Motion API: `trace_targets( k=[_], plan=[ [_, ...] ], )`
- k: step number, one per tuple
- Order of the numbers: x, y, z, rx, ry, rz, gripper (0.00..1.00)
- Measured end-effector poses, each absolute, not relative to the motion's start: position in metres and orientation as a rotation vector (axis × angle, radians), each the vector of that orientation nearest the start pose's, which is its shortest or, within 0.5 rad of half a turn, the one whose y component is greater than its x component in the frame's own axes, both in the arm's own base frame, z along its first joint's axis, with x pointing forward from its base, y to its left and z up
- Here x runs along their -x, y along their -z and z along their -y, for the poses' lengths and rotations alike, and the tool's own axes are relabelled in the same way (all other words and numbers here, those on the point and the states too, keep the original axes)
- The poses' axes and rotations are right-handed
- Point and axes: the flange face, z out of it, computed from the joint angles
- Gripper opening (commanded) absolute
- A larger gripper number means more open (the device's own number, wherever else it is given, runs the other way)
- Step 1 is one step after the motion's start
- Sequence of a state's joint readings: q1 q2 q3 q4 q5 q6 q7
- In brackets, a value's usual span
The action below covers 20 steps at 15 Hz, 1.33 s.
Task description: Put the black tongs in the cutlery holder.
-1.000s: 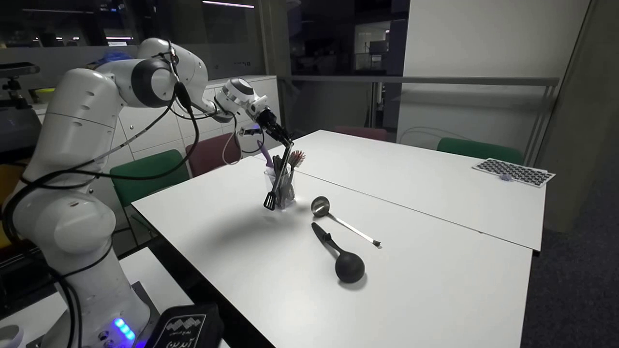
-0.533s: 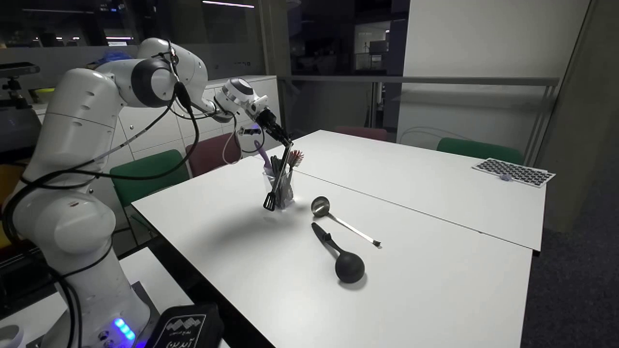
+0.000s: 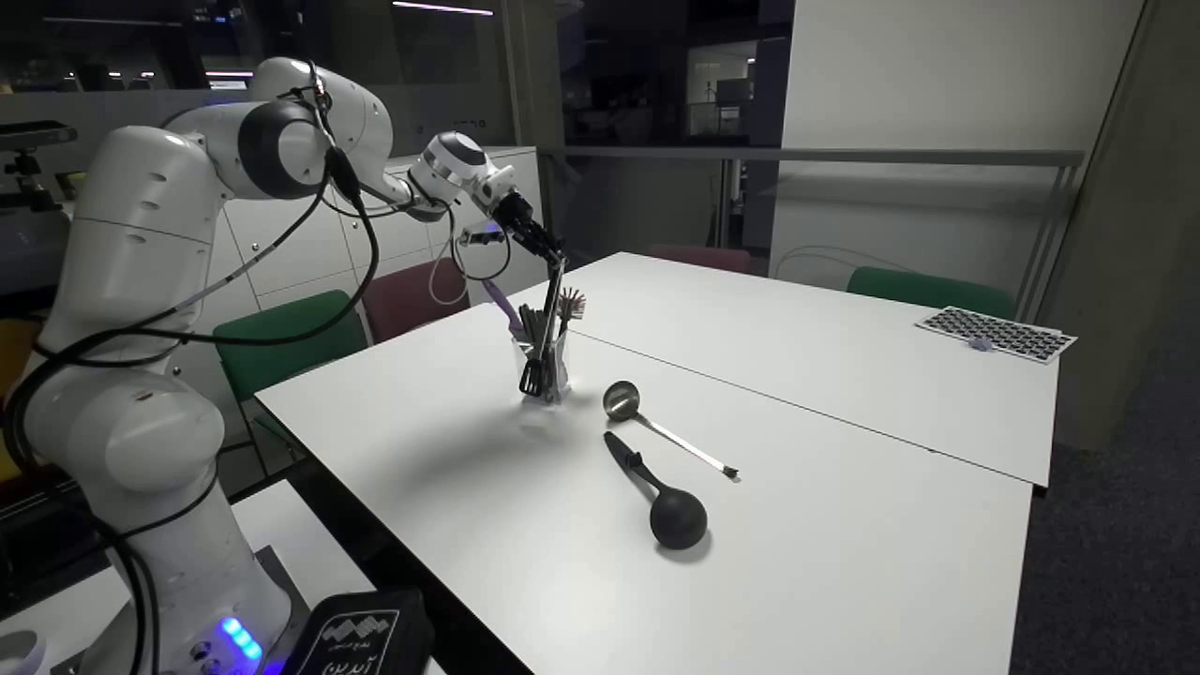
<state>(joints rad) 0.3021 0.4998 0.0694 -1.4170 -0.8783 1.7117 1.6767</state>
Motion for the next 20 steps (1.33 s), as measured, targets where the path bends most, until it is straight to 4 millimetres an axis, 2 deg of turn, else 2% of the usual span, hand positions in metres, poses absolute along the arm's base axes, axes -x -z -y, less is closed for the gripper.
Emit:
trace_targets(
  k=[5, 11, 15, 20],
  plan=[
    [-0.664, -0.472, -0.168, -2.090, -0.843, 1.313, 0.08],
    [-0.657, -0.516, -0.165, -2.090, -0.912, 1.356, 0.08],
    [-0.657, -0.530, -0.165, -2.088, -0.941, 1.370, 0.08],
    [-0.658, -0.534, -0.165, -2.087, -0.952, 1.373, 0.08]
  ],
)
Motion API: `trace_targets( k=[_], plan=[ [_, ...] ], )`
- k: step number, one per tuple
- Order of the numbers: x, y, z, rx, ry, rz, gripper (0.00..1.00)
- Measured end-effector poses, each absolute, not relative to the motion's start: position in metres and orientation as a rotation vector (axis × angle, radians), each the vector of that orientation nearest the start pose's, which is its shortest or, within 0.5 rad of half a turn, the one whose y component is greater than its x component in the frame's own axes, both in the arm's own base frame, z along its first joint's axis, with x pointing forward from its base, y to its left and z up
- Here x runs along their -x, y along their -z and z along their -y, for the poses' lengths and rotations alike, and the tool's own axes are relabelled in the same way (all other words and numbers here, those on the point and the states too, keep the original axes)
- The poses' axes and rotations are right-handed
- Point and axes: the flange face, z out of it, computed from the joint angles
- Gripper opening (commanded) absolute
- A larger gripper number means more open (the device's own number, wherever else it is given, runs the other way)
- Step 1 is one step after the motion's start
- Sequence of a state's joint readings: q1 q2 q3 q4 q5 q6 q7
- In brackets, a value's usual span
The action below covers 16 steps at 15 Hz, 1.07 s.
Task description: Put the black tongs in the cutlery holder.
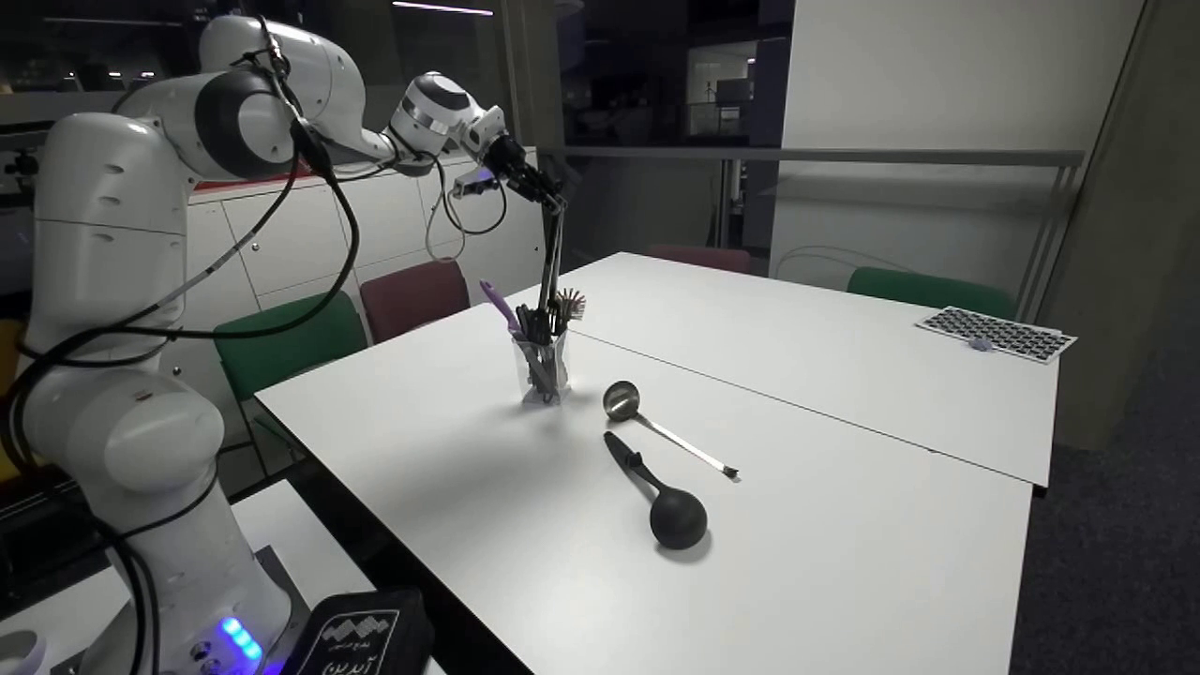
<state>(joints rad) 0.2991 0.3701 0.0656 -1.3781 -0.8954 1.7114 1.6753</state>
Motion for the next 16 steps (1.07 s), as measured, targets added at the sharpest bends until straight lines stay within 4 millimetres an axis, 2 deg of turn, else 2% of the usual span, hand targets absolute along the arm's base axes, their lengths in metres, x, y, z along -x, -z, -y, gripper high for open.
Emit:
trace_targets(
  k=[8, 16],
  plan=[
    [-0.662, -0.539, -0.165, 2.807, 1.320, -1.848, 0.08],
    [-0.672, -0.529, -0.169, 2.814, 1.317, -1.844, 0.08]
  ],
)
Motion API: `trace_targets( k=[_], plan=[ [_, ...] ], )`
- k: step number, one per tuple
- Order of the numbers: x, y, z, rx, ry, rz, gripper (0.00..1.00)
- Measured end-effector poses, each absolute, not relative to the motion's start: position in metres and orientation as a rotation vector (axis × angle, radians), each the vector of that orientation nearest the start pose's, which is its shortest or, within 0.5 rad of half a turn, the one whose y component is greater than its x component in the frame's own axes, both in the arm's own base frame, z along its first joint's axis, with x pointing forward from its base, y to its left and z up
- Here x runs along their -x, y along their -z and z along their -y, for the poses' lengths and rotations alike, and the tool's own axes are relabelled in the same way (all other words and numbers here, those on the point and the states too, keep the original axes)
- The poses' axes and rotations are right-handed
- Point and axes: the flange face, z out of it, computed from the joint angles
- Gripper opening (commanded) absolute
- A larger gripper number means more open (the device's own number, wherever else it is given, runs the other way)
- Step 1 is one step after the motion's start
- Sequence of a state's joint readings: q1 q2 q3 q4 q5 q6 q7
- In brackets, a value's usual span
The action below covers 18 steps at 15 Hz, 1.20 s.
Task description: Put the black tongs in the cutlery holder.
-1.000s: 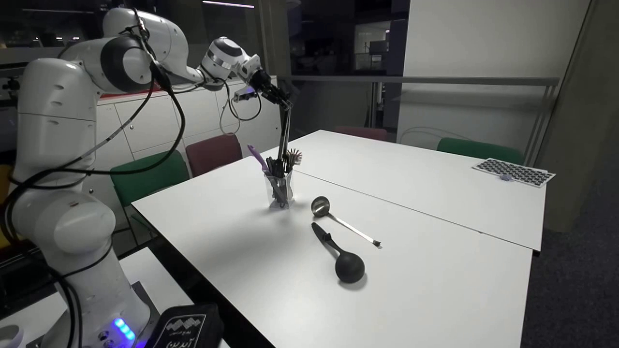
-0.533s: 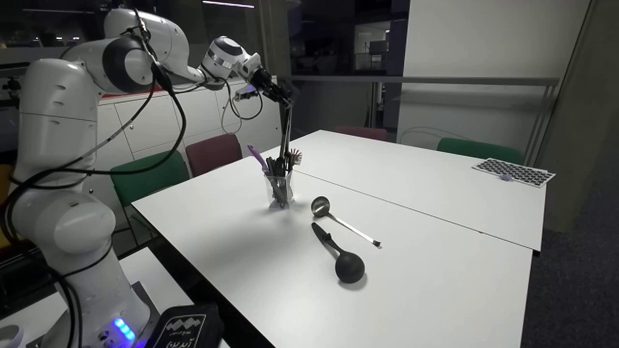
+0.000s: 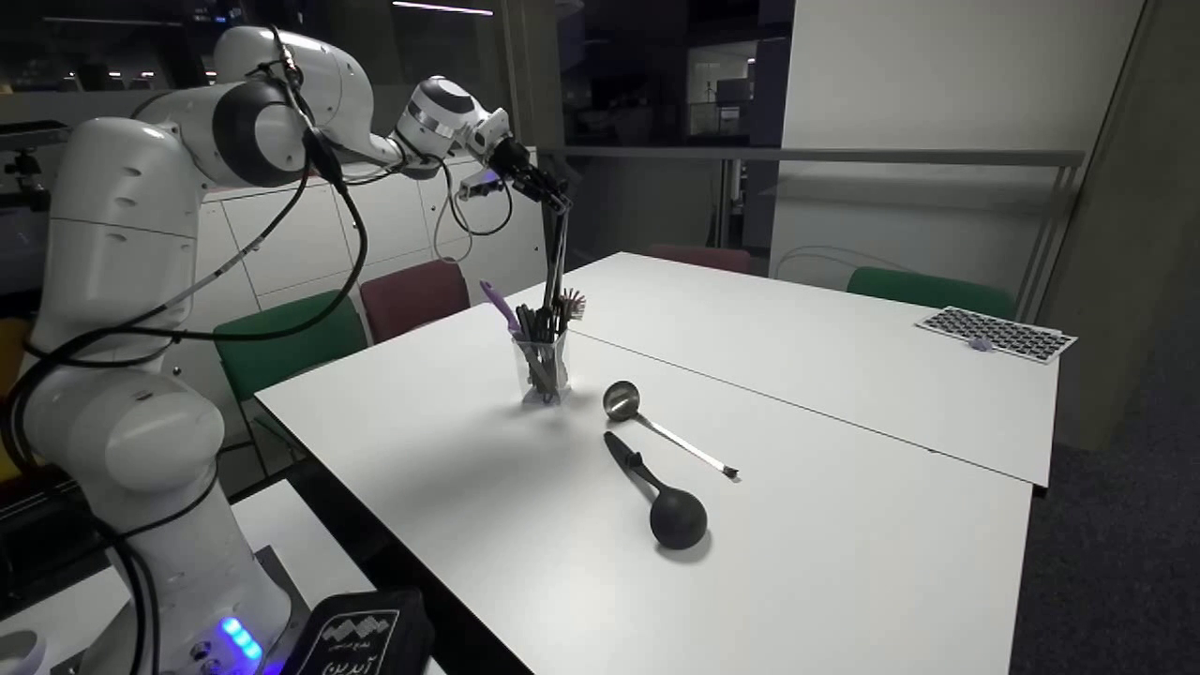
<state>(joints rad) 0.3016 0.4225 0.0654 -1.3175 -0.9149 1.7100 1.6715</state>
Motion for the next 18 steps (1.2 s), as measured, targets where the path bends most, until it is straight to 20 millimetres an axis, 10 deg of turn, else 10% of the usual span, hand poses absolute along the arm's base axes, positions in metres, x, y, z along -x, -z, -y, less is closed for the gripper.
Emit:
trace_targets(
  k=[9, 18],
  plan=[
    [-0.681, -0.498, -0.172, 2.870, 1.282, -1.842, 0.08],
    [-0.692, -0.422, -0.176, 3.010, 1.192, -1.830, 0.08]
  ],
)
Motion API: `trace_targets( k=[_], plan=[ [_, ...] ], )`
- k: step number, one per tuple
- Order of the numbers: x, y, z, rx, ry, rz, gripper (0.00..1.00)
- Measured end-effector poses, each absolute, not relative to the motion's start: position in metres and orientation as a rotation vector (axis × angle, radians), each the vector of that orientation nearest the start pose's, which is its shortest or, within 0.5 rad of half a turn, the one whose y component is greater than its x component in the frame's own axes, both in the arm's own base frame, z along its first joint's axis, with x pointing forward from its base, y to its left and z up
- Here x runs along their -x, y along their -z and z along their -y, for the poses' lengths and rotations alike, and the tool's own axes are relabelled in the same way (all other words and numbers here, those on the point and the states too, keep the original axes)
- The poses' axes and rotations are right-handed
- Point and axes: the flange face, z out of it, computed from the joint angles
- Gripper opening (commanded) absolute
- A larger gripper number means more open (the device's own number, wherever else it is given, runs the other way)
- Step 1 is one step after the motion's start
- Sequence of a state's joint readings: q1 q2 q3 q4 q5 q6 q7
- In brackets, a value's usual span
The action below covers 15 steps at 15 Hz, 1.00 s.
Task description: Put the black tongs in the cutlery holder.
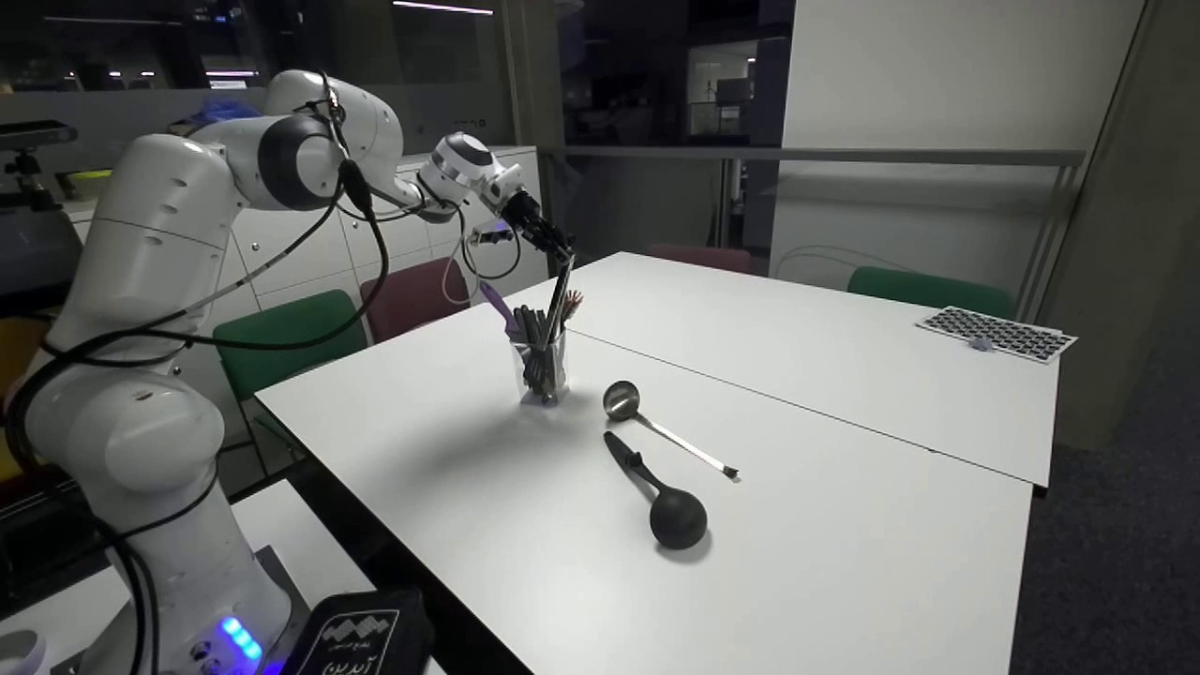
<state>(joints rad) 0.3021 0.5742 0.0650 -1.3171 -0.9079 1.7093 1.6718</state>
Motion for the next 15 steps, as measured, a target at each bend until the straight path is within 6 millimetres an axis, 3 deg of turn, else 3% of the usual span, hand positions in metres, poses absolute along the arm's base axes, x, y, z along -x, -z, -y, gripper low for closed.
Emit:
trace_targets(
  k=[12, 13, 14, 15],
  plan=[
    [-0.692, -0.404, -0.173, -2.084, -0.778, 1.199, 0.08],
    [-0.691, -0.402, -0.173, -2.085, -0.773, 1.191, 0.46],
    [-0.691, -0.402, -0.173, -2.088, -0.771, 1.186, 0.59],
    [-0.691, -0.401, -0.173, -2.091, -0.765, 1.176, 0.66]
  ],
)
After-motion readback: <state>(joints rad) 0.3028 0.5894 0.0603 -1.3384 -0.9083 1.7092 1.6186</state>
